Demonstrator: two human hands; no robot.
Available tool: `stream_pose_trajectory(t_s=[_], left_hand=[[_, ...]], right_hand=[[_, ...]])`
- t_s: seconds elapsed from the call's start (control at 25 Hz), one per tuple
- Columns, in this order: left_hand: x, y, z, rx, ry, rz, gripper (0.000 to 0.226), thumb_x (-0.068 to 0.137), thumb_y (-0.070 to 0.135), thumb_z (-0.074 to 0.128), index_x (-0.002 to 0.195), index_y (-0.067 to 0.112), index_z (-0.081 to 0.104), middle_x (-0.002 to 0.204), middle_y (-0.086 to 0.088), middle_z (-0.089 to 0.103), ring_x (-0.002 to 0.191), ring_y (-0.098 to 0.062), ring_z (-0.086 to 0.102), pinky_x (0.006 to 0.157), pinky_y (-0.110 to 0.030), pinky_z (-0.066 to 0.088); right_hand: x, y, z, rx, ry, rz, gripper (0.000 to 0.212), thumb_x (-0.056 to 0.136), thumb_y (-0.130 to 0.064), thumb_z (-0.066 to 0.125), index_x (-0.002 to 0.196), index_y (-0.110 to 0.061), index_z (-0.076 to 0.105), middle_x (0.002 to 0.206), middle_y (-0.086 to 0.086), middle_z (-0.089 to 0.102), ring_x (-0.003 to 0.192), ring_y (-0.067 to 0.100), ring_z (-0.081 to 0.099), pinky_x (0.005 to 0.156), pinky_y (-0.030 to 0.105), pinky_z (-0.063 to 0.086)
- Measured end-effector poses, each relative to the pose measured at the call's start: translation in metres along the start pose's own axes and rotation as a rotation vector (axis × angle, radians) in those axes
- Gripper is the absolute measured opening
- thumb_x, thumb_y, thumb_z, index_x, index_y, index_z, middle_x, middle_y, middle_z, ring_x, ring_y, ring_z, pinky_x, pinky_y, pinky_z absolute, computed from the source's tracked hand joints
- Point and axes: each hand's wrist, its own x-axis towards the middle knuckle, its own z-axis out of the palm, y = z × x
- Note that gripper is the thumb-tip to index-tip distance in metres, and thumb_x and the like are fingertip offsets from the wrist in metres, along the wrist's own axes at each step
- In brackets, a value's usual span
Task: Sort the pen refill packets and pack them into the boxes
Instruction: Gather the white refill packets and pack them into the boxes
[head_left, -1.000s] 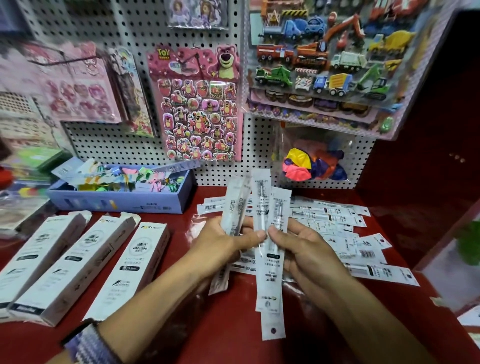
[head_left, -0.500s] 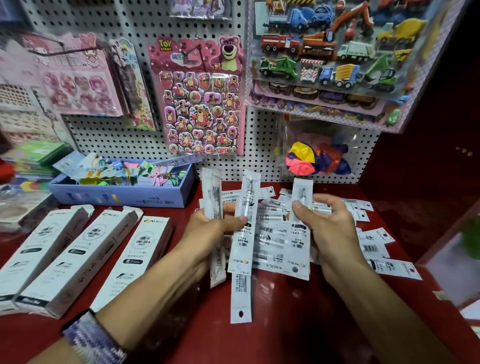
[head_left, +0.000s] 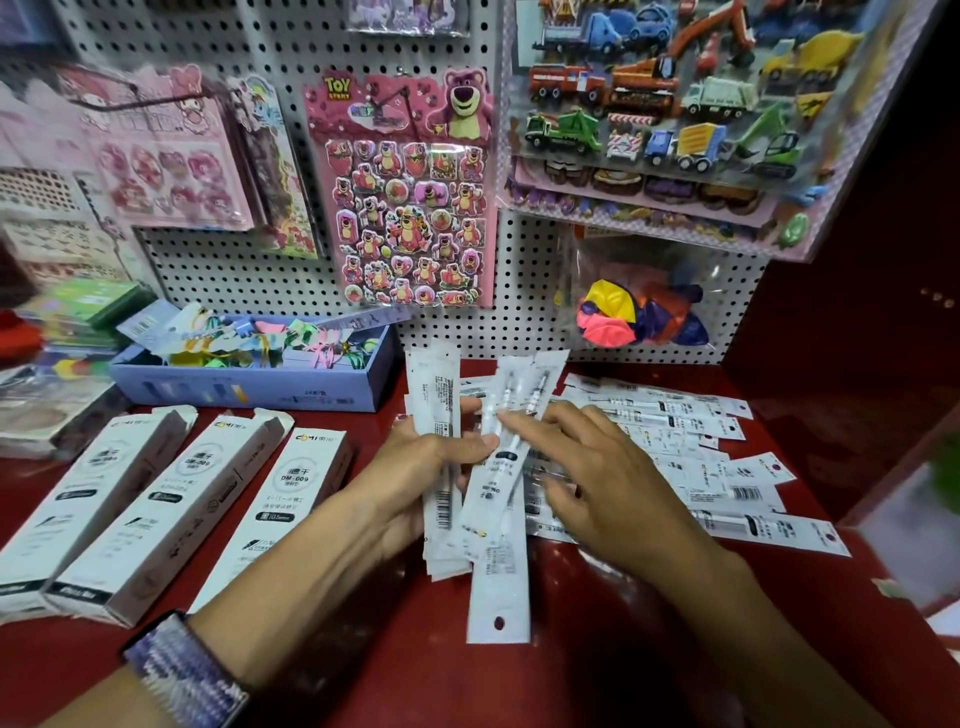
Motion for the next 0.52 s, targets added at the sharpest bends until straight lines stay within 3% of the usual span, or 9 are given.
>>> stream_pose_trajectory(t_s=[0.08, 0.2, 0.32, 0.4, 0.48, 0.52], left_hand=[[-0.001, -0.001, -0.002, 0.042, -0.026, -0.055, 0.029, 0.079, -0.002, 0.068, 0.105, 0.01, 0.072, 0.087, -0.015, 0.073, 0.07, -0.026, 0.062, 0.061, -0.031, 0.055], [0.002, 0.007, -0.006, 0.072, -0.051, -0.09, 0.021, 0.077, 0.008, 0.066, 0.093, 0.013, 0.078, 0.091, -0.01, 0.076, 0.076, -0.02, 0.069, 0.074, -0.033, 0.054], [0.0, 0.017, -0.011, -0.031, -0.11, -0.134, 0.032, 0.08, 0.018, 0.058, 0.105, 0.004, 0.073, 0.096, -0.016, 0.072, 0.075, -0.022, 0.069, 0.066, -0.029, 0.057], [-0.003, 0.02, -0.015, -0.047, -0.155, -0.13, 0.039, 0.087, 0.023, 0.052, 0.112, -0.002, 0.067, 0.105, -0.023, 0.068, 0.083, -0.028, 0.068, 0.072, -0.03, 0.058], [-0.01, 0.02, -0.016, -0.004, -0.173, -0.092, 0.037, 0.091, 0.025, 0.05, 0.107, -0.003, 0.068, 0.09, -0.021, 0.07, 0.063, -0.025, 0.066, 0.051, -0.023, 0.053], [-0.013, 0.019, -0.015, 0.043, -0.174, -0.064, 0.035, 0.088, 0.026, 0.052, 0.1, -0.003, 0.067, 0.077, -0.018, 0.068, 0.051, -0.022, 0.06, 0.043, -0.021, 0.044]], right_hand=[[0.001, -0.003, 0.009, -0.102, 0.077, -0.067, 0.056, 0.082, -0.026, 0.057, 0.138, -0.028, 0.053, 0.093, -0.002, 0.047, 0.082, 0.011, 0.036, 0.068, 0.026, 0.036], [0.006, -0.009, 0.016, -0.051, 0.164, -0.042, 0.046, 0.084, -0.034, 0.056, 0.129, -0.031, 0.061, 0.086, -0.002, 0.041, 0.076, 0.016, 0.041, 0.065, 0.028, 0.032], [0.008, -0.011, 0.02, 0.141, 0.168, 0.072, 0.043, 0.082, -0.028, 0.065, 0.124, -0.038, 0.065, 0.104, -0.008, 0.047, 0.091, 0.01, 0.04, 0.077, 0.027, 0.036], [0.008, -0.013, 0.019, 0.321, 0.094, 0.11, 0.039, 0.084, -0.026, 0.068, 0.12, -0.04, 0.066, 0.113, -0.018, 0.051, 0.099, 0.008, 0.044, 0.085, 0.026, 0.036], [0.008, -0.02, 0.016, 0.56, 0.062, 0.108, 0.024, 0.089, -0.024, 0.069, 0.109, -0.038, 0.071, 0.101, -0.019, 0.059, 0.096, 0.008, 0.053, 0.082, 0.027, 0.04], [0.009, -0.024, 0.014, 0.702, 0.063, 0.139, 0.015, 0.092, -0.022, 0.067, 0.096, -0.034, 0.074, 0.089, -0.017, 0.06, 0.086, 0.006, 0.056, 0.075, 0.027, 0.043]])
